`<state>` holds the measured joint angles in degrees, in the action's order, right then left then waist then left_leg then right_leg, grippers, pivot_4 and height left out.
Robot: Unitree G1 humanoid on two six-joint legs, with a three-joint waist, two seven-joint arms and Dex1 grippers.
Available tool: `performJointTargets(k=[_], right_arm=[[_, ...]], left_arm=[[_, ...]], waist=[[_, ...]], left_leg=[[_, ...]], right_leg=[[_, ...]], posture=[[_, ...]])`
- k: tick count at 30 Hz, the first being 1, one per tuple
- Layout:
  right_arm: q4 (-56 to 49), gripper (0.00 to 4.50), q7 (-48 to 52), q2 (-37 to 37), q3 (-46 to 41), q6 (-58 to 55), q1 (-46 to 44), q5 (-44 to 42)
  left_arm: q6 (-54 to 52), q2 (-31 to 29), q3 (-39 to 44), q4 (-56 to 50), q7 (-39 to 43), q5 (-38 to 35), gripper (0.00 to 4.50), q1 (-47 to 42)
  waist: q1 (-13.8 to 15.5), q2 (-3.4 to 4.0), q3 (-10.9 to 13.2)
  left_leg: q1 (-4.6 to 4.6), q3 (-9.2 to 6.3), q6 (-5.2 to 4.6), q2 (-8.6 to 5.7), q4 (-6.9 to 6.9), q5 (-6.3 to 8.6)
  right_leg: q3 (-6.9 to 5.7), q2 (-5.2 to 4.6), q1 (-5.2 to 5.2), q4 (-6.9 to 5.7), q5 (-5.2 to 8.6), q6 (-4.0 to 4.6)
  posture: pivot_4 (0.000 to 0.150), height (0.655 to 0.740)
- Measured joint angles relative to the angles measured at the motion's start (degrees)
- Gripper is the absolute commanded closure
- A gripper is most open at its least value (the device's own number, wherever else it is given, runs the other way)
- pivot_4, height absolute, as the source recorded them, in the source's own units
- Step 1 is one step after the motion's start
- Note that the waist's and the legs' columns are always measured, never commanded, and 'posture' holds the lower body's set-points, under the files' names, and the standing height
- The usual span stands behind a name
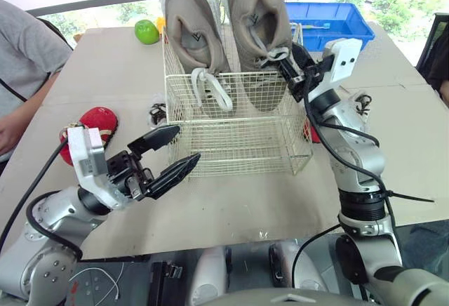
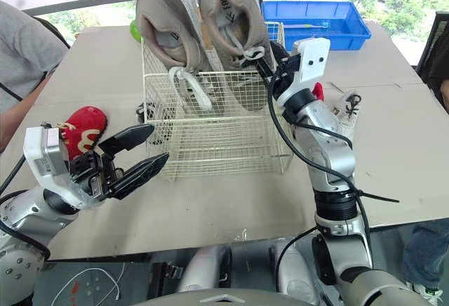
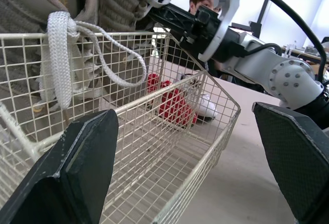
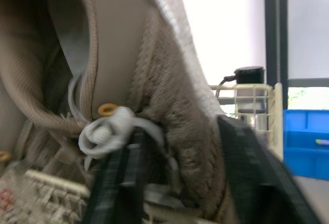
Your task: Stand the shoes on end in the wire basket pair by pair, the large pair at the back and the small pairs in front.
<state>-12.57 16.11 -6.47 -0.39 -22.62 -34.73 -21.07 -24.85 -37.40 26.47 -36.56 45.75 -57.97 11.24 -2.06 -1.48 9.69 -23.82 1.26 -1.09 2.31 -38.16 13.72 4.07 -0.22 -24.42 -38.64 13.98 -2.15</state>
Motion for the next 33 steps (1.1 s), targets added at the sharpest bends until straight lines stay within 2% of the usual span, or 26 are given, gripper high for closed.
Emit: performJointTargets(k=[2, 3, 10, 16, 21, 25, 28, 33], right_arm=[[-1.32, 0.17, 1.93, -2.27, 0.33, -0.93, 0.69, -0.23], [-2.25, 0.08, 3.25, -4.82, 0.3, -1.52, 1.35, -0.24], [-4.0, 0.08, 12.55, -16.4, -1.9, -5.09, 5.33, -3.33], [-13.62, 0.08, 22.77, -25.76, -2.75, -5.75, 8.2, -7.85], [-19.39, 0.08, 28.49, -29.15, -2.57, -7.47, 11.97, -13.49], [-22.68, 0.08, 31.65, -31.93, -2.65, -7.31, 17.1, -15.37], [-23.99, 0.08, 33.13, -32.97, -3.41, -6.73, 19.72, -16.49], [-26.51, 0.08, 33.43, -34.17, -6.03, -6.15, 22.31, -18.24]], left_arm=[[-0.02, 0.49, 0.05, 0.29, -1.09, -0.14, 0.0, -0.11], [-0.03, 0.98, 0.16, 0.64, -2.09, -0.54, 0.0, -0.25], [-0.06, 3.6, 3.12, 3.98, -8.98, -1.89, 0.0, -1.17], [0.14, 7.11, 7.28, 8.17, -17.9, -1.39, 0.0, -1.75], [-0.07, 6.96, 6.57, 10.48, -23.81, 5.84, 0.0, -1.76], [-1.63, 6.78, 0.19, 11.71, -28.82, 14.85, 0.0, -3.42], [-2.3, 8.52, -4.85, 12.58, -31.63, 19.46, 0.0, -6.89], [-2.28, 12.69, -8.66, 12.63, -36.88, 25.04, 0.0, -10.2]], waist=[[0.13, 0.0, 0.0], [0.25, 0.0, 0.0], [-0.34, 0.16, 0.15], [-0.24, 0.14, 0.16], [-0.16, 0.12, 0.16], [0.39, 0.04, 0.12], [0.27, -0.08, 0.16], [0.45, -0.1, 0.15]], left_leg=[[0.01, -0.01, 0.0, -0.01, -0.03, 0.0], [0.03, -0.02, 0.0, -0.02, -0.04, 0.0], [0.02, 0.03, -0.01, -0.02, 0.06, 0.01], [0.0, -0.08, -0.02, 0.02, 0.23, 0.01], [0.01, -0.07, -0.02, 0.0, 0.27, 0.01], [0.01, -0.06, -0.02, -0.06, 0.26, 0.01], [0.01, -0.05, -0.02, -0.04, 0.24, 0.01], [0.0, -0.08, -0.02, -0.05, 0.25, 0.01]], right_leg=[[-0.01, -0.02, 0.06, 0.06, 0.01, 0.0], [-0.05, -0.05, 0.12, 0.11, 0.01, 0.0], [-0.01, -0.01, 0.11, 0.23, -0.01, -0.03], [-0.14, 0.11, 0.1, 0.38, -0.12, -0.22], [-0.11, 0.07, 0.2, 0.6, -0.03, -0.06], [-0.12, -0.06, 0.27, 0.67, -0.03, -0.05], [-0.11, -0.06, 0.26, 0.66, -0.08, -0.12], [-0.13, -0.04, 0.27, 0.66, -0.17, -0.26]], posture=[[0.15, 0.74], [0.15, 0.74], [0.15, 0.74], [0.15, 0.74], [0.15, 0.74], [0.15, 0.74], [0.15, 0.74], [0.15, 0.74]])
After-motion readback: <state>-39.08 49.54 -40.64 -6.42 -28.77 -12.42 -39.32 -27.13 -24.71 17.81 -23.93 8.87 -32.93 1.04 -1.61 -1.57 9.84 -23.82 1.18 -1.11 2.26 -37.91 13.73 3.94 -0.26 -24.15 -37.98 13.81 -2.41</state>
